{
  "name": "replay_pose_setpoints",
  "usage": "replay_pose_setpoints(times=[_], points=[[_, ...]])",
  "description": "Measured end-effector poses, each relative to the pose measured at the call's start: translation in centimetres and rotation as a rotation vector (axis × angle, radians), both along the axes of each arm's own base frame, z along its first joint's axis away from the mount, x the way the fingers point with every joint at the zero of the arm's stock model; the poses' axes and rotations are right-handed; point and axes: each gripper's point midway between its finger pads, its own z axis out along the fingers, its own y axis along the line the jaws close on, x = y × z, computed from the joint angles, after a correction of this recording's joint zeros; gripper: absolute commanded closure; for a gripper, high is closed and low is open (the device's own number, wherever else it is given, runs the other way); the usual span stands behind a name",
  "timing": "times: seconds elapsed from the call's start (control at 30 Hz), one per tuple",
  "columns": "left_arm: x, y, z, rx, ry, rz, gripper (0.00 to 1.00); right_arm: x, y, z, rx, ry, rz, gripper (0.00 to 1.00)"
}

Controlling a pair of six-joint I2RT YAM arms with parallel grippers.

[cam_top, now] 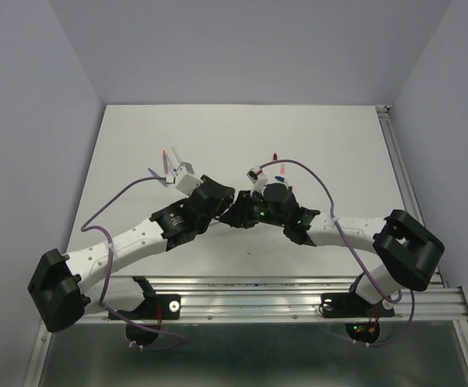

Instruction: Open the pen caps

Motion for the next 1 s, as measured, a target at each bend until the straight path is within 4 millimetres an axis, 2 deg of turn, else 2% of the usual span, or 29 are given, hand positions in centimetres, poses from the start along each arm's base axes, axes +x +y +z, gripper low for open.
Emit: replay_pose_setpoints(times=[0.03,0.07,0.13,0.2,0.23,0.33,0.5,0.6,0.7,0.83,0.87,0.93,1.0], points=[[0.0,0.0,0.0,-0.004,0.001,0.005,0.93,0.0,0.0,0.0,0.000,-0.003,-0.002,0.82],[0.0,0.1,0.0,-0.005,0.002,0.011,0.93,0.0,0.1,0.0,0.001,-0.001,-0.005,0.93],[0.0,0.1,0.0,-0.012,0.003,0.022,0.79,0.1,0.0,0.0,0.000,0.002,-0.016,0.99],[0.1,0.2,0.0,-0.016,0.003,0.027,0.67,0.2,0.0,0.0,0.001,0.002,-0.020,0.99],[0.1,0.2,0.0,-0.015,0.003,0.027,0.55,0.1,0.0,0.0,0.001,0.002,-0.020,0.99],[0.0,0.2,0.0,0.006,-0.004,0.014,0.39,0.0,-0.1,0.2,-0.002,0.001,-0.019,0.99],[-0.3,0.0,0.0,0.061,-0.023,-0.049,0.34,-0.6,-0.7,1.3,0.002,-0.010,-0.006,0.99],[-0.6,-0.2,0.3,0.063,-0.041,-0.087,0.41,-1.2,-0.9,2.0,0.010,-0.018,0.015,0.99],[-1.2,-0.2,0.6,0.050,-0.064,-0.121,0.60,-2.0,-1.1,1.9,0.007,-0.012,0.050,0.99],[-1.5,-0.5,1.1,0.047,-0.090,-0.156,0.76,-2.9,-1.1,1.7,0.006,-0.004,0.095,0.99],[-1.5,-0.6,1.0,0.059,-0.095,-0.166,0.88,-3.0,-1.1,1.8,0.008,-0.002,0.100,0.99],[-1.6,-0.6,1.0,0.072,-0.101,-0.182,1.00,-3.4,-1.2,1.7,0.010,0.002,0.115,0.99],[-1.7,-0.7,1.0,0.087,-0.109,-0.197,1.00,-3.5,-1.3,1.7,0.010,0.003,0.118,0.99]])
